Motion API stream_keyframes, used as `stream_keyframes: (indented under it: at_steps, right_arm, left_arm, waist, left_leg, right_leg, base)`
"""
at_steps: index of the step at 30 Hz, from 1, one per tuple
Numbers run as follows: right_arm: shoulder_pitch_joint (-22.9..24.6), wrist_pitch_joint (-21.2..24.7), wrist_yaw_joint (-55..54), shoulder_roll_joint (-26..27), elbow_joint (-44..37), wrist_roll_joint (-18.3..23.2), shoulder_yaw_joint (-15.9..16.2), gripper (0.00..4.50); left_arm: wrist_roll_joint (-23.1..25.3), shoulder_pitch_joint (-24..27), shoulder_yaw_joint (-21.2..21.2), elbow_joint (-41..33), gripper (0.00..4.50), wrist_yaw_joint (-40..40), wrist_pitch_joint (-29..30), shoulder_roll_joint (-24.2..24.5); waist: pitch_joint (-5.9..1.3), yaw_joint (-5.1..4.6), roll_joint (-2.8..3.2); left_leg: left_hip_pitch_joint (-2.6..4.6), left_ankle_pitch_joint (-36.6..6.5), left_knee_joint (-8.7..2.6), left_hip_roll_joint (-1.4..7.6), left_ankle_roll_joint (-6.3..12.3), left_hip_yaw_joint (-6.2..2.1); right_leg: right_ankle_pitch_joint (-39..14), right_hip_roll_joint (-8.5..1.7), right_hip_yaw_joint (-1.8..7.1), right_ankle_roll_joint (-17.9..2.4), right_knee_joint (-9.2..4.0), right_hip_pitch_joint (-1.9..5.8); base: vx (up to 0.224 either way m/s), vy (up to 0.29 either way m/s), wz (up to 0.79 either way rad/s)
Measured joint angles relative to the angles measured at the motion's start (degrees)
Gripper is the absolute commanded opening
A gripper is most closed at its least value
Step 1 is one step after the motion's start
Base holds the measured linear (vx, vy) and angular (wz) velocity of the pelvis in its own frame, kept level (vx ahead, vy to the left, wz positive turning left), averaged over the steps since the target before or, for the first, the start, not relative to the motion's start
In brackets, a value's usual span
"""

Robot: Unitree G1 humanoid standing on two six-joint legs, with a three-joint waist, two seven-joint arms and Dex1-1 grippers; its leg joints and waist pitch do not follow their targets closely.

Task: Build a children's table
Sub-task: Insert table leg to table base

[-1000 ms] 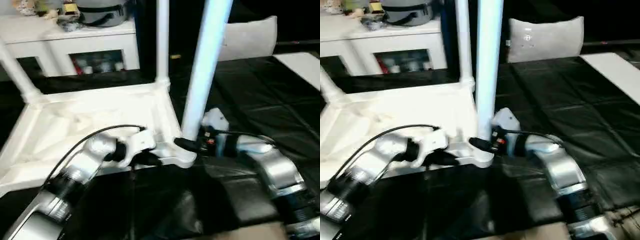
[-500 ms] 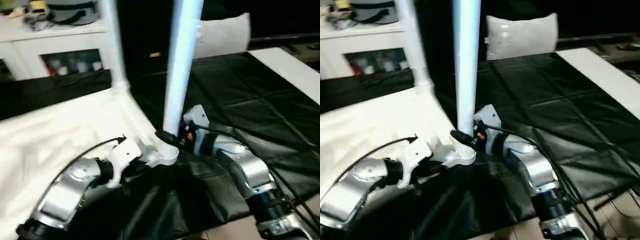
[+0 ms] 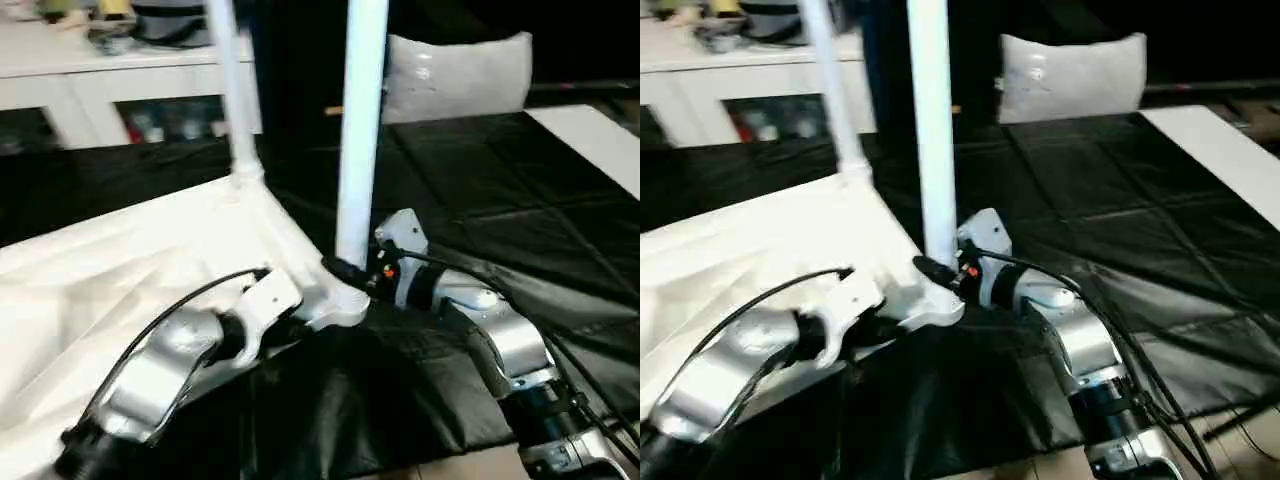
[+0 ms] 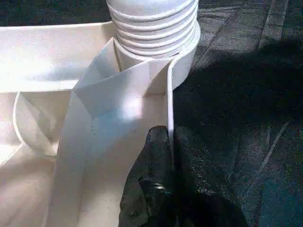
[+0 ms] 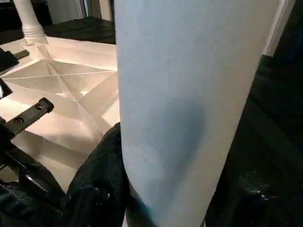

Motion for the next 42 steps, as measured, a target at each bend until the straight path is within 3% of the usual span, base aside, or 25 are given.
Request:
stream_keyframes:
  at_steps: [6,20,26,28,30,42]
  right_arm:
    - [1.55,-0.03,1.46,-2.23,-2.37,0.40,-0.11,1.86]
    - [3.46,0.07,6.45,-6.74,-4.83,2.57,-0.90,1.86]
    - [2.59,0.07,6.25,-6.27,-3.51,2.57,-0.91,1.86]
    - [2.03,0.07,6.44,-6.13,-2.82,2.61,-0.87,2.42]
    - [1.01,0.21,6.54,-5.85,-0.37,2.52,-0.27,2.42]
    - [0.33,1.39,6.47,-5.18,7.12,-0.25,2.14,3.60]
  left_arm:
    - [-1.07,-0.50,-0.94,0.95,0.00,-0.68,-1.71,0.14]
    - [-2.01,-1.19,-1.65,3.06,0.00,-3.31,-5.84,1.67]
    - [-1.86,-2.10,-2.27,5.17,0.00,-4.37,-8.50,2.41]
    - [-1.81,-2.14,-2.33,5.33,0.00,-4.63,-8.95,2.71]
    - [-1.51,-2.76,-2.69,5.63,0.00,-4.95,-9.03,3.08]
    - [-1.57,-3.71,-2.99,6.66,0.00,-5.47,-10.45,3.56]
  waist:
    - [-0.05,0.90,0.06]
    - [-0.11,1.22,0.19]
    - [-0.32,1.02,0.59]
    - [-0.34,0.90,0.60]
    - [-0.36,0.82,0.56]
    - [-0.20,0.90,0.82]
  left_leg:
    - [0.00,0.00,0.00,-0.01,0.00,0.00]
    - [-0.02,-0.01,-0.04,0.01,0.01,0.05]
    - [0.01,0.00,0.00,0.00,0.01,0.06]
    - [0.02,0.00,0.00,0.01,0.01,0.05]
    - [0.01,0.00,0.01,0.02,0.00,0.05]
    - [-0.18,0.01,0.06,0.01,0.01,0.14]
  right_leg:
    - [-0.07,-0.03,0.02,0.11,0.00,0.07]
    - [-0.22,-0.05,0.03,0.23,0.02,0.09]
    - [-0.21,-0.05,0.02,0.21,0.04,0.12]
    - [-0.21,-0.05,0.02,0.21,0.06,0.12]
    - [-0.18,-0.04,-0.01,0.16,0.07,0.12]
    - [-0.14,-0.06,0.05,0.10,0.09,-0.03]
  base:
    - [0.000,0.000,0.00]
    - [0.000,0.000,0.00]
    - [0.000,0.000,0.00]
    - [0.000,0.000,0.00]
    - [0.000,0.000,0.00]
    - [0.000,0.000,0.00]
